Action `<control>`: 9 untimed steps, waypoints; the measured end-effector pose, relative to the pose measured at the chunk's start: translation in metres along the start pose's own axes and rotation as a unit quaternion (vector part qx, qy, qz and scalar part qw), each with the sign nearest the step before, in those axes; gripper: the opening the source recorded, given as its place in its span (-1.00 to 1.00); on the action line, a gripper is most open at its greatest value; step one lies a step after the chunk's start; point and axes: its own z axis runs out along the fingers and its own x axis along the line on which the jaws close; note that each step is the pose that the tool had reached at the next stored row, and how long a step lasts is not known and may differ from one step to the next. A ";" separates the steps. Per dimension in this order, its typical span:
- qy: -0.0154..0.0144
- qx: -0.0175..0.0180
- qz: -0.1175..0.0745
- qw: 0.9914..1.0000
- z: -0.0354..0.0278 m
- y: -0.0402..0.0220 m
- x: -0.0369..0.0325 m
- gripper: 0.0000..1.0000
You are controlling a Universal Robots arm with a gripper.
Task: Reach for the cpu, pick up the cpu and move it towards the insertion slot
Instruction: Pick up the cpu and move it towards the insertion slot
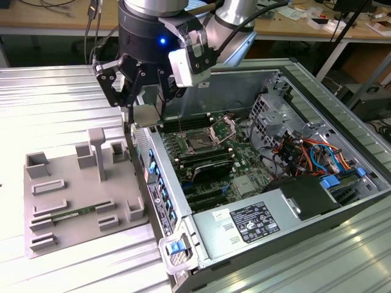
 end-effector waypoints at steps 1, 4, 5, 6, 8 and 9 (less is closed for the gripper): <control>0.000 0.000 0.000 1.000 0.0001 0.0000 -0.0007 0.09; 0.000 0.000 0.000 1.000 0.0002 -0.0002 -0.0026 0.09; 0.000 0.000 0.000 1.000 0.0002 -0.0002 -0.0032 0.09; 0.000 0.000 0.000 1.000 0.0002 -0.0003 -0.0042 0.09; 0.000 0.000 0.000 1.000 0.0003 -0.0004 -0.0057 0.09; 0.000 0.000 0.000 1.000 0.0004 -0.0005 -0.0066 0.09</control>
